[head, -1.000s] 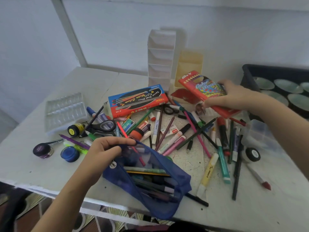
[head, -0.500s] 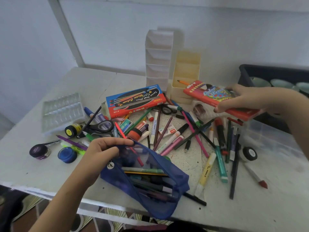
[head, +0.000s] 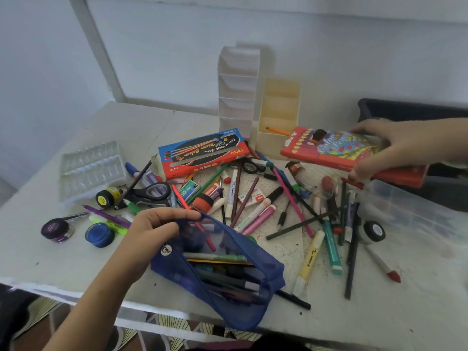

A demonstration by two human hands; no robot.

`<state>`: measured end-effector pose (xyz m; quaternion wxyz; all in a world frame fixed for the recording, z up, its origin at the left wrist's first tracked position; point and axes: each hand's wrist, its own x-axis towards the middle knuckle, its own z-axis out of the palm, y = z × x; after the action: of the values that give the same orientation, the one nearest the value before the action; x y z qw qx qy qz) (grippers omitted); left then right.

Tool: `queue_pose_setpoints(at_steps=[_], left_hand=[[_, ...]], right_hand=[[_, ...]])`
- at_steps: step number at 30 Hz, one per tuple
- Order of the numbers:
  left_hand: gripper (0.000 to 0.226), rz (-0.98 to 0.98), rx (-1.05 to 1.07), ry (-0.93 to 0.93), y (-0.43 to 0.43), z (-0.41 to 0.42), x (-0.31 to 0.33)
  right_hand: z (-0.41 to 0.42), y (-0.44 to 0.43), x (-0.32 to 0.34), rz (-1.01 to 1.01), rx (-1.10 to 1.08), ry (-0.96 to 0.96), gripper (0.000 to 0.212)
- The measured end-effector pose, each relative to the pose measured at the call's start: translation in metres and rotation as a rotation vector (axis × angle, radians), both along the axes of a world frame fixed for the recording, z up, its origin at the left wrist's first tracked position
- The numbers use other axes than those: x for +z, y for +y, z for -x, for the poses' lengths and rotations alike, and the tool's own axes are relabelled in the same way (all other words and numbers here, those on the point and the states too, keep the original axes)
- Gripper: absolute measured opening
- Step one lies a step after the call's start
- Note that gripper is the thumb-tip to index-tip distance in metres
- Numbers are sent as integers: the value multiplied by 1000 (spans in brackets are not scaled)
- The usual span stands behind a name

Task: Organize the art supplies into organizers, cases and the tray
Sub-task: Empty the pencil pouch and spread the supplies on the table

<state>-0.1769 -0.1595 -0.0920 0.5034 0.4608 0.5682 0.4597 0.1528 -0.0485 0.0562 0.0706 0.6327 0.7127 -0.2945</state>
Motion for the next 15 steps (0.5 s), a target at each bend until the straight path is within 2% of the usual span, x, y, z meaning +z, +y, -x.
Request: queue_pose_setpoints(at_steps=[2, 5, 10, 15], left_hand=[[41, 0, 1, -1, 0, 0, 0], [41, -3, -2, -3, 1, 0, 0], [41, -8, -13, 7, 0, 1, 0], [42, -10, -34, 35, 0, 1, 2]], right_hand=[[5, -1, -7, -40, 58, 27, 118], [11, -3, -20, -56, 120, 64, 116], [10, 2, -51, -139, 273, -464, 117], [8, 2, -74, -197, 267, -559, 119]])
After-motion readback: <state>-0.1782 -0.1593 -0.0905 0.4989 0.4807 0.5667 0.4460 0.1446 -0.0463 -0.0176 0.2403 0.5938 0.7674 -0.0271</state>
